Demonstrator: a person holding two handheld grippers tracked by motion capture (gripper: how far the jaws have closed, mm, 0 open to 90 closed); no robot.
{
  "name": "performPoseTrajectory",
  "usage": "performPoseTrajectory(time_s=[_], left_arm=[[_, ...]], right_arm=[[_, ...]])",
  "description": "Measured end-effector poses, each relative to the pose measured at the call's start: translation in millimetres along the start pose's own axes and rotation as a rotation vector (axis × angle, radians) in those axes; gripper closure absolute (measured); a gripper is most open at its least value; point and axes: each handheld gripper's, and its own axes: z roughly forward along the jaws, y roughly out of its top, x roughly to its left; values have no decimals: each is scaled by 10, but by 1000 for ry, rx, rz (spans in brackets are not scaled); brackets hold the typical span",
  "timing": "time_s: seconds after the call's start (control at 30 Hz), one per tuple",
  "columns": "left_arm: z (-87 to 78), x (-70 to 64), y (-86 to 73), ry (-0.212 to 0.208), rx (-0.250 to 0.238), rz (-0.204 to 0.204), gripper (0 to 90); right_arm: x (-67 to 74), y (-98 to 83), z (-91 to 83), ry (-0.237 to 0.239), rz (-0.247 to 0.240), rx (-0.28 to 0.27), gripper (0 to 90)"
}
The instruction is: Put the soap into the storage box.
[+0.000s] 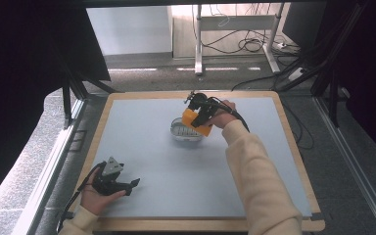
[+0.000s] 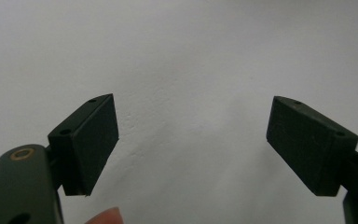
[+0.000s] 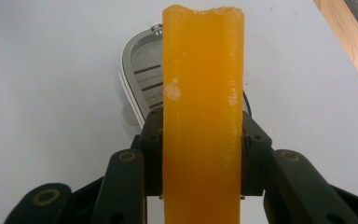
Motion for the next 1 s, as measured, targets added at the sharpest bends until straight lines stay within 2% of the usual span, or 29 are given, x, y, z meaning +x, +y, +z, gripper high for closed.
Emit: performPoseTrajectory(time_s=[0.4,0.8,1.0], left_arm=[[2,-4,0,-1,-1,-3,167],[1,7,-2,-3,-1,-5,167],[1,5,-1,-6,-2,-5,168]], right_arm=[[-61,113,67,0,-10,20,617],[-121,229,162,3,-56,47,617],[-95,264,206,27,-82,46,618]])
